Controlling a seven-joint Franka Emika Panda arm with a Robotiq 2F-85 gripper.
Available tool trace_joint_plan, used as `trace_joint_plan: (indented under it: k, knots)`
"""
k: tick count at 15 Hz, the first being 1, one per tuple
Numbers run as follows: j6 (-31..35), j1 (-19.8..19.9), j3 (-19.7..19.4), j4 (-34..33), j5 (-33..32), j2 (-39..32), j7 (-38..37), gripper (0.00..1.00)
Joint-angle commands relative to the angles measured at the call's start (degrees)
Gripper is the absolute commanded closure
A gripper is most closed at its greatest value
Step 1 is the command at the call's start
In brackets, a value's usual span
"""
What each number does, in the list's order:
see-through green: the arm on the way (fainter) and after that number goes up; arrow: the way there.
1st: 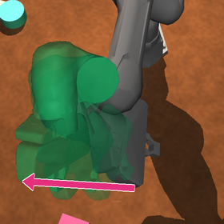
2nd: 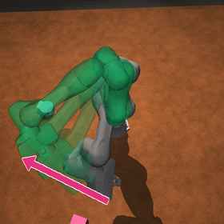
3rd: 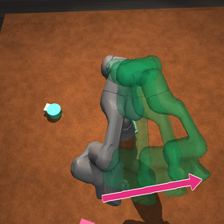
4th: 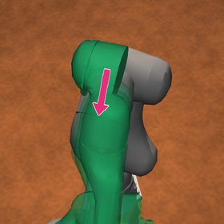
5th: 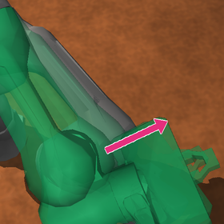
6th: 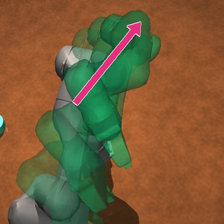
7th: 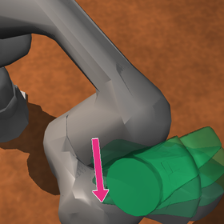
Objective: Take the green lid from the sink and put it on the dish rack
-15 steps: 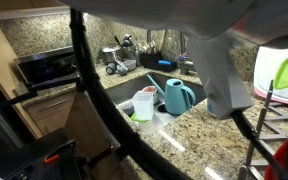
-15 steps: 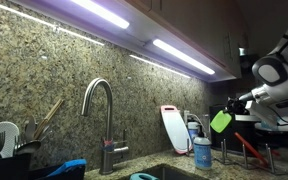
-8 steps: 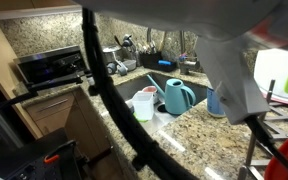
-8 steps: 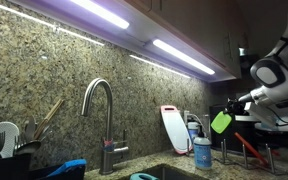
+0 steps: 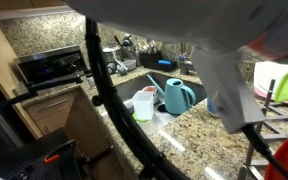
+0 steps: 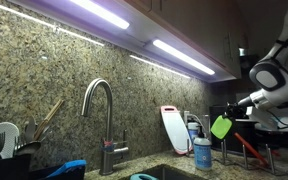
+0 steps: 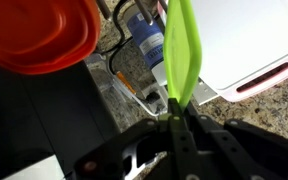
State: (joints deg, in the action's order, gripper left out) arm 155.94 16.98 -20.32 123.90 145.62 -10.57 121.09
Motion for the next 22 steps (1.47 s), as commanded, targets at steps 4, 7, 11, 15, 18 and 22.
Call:
trace_joint_plan:
  k: [4,7,11,15,18,22]
  knots:
    - [-0.1,-2.4,-1.5,-0.3,-1.8,-2.1,0.4,0.98]
    - [0.0,-2.6,-1.9,-1.1,-1.5,-3.4,0.4,0.98]
    - [0.3,-2.9,-2.4,-1.7,-1.3,-4.7,0.5,0.98]
    - [0.4,-3.7,-3.2,-1.5,-1.4,-5.0,0.8,0.98]
    - [0.4,-4.2,-3.7,-1.5,-1.1,-5.6,1.5,0.98]
    - [0.2,-5.1,-4.8,-1.6,0.2,-6.5,3.9,0.68]
